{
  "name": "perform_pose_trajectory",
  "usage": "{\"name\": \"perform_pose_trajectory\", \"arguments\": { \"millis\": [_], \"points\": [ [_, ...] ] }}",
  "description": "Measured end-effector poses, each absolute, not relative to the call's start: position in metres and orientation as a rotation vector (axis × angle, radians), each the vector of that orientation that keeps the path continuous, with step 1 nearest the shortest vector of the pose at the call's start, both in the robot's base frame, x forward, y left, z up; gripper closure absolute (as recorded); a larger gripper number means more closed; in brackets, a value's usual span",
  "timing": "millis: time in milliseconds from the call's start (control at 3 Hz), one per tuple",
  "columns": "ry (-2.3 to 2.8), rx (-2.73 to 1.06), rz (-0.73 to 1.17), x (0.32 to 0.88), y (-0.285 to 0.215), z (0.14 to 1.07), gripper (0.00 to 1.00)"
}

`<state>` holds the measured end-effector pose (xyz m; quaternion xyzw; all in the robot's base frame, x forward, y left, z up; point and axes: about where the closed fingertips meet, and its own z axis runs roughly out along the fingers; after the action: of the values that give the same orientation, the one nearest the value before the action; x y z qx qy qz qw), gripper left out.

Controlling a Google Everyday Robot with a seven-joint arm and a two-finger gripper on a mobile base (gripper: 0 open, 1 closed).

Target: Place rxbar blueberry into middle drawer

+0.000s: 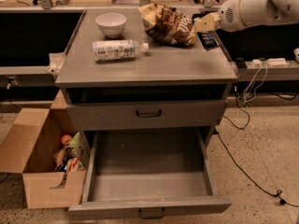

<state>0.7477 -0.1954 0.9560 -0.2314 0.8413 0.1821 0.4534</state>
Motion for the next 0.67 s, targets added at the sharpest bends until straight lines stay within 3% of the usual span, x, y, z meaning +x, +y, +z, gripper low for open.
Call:
{"name": "perform_pose_trajectory", "arguments": {
  "millis": [667],
  "points": [
    [1.982,-0.628,0.523,0.7385,-0.1760,0.9712,1.00]
  ]
}}
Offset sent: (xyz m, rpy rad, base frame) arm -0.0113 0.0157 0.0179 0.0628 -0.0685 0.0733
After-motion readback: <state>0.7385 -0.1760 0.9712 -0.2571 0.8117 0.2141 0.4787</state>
